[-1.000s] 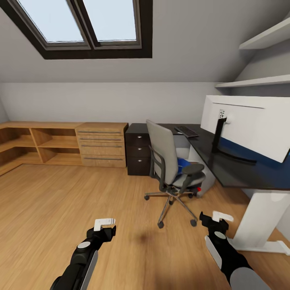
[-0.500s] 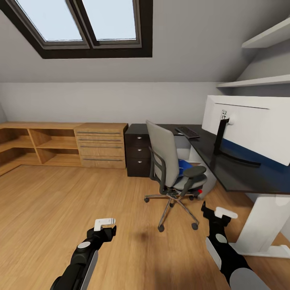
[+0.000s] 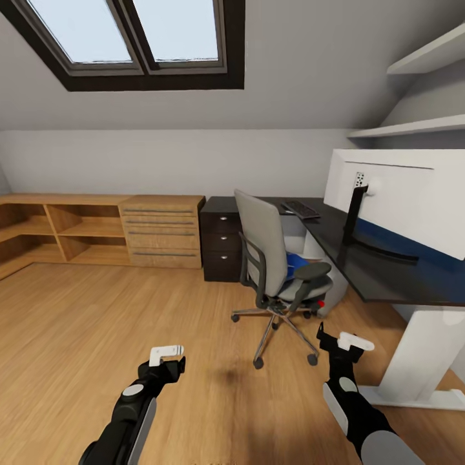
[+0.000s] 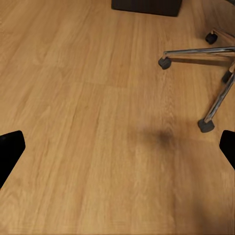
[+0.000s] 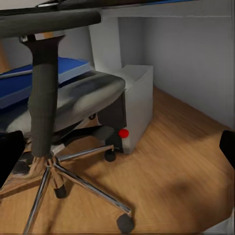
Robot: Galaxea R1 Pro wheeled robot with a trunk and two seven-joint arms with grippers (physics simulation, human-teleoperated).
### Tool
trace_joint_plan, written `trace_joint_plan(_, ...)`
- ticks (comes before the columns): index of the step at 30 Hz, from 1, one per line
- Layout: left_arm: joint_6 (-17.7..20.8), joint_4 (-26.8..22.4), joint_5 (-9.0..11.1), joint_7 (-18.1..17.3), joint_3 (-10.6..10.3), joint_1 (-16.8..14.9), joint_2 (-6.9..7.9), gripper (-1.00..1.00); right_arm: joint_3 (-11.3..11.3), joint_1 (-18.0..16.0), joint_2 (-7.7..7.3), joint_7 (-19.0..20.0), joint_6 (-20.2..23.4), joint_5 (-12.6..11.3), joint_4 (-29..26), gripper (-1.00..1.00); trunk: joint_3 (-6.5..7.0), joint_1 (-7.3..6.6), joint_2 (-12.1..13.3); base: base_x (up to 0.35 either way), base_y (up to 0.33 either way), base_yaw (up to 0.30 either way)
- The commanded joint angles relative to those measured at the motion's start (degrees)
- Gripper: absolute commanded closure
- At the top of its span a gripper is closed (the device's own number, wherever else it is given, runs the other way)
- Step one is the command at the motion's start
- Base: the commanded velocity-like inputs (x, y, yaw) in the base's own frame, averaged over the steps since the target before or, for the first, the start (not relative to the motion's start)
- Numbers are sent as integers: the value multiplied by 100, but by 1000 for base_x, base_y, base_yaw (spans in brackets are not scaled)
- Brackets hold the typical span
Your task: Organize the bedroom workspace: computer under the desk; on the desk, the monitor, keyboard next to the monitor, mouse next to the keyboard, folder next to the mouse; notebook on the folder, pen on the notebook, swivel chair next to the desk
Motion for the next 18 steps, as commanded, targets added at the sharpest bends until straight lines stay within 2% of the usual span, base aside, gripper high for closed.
trace_joint_plan(1, 34, -41, -16, 4, 8, -3, 3, -100, 10, -3, -11, 8, 0, -59, -1, -100, -24, 22, -44, 0, 0, 0)
trace_joint_plan(7, 39, -202, -24, 0, 9, -3, 13, -100, 8, -3, -22, 8, 37, -59, -6, -100, -132, 153, -285, 0, 0, 0)
trace_joint_plan(18, 41, -199, -42, -19, 9, -3, 29, -100, 0, -4, -38, 9, 36, -64, 8, -100, -132, 153, -285, 0, 0, 0)
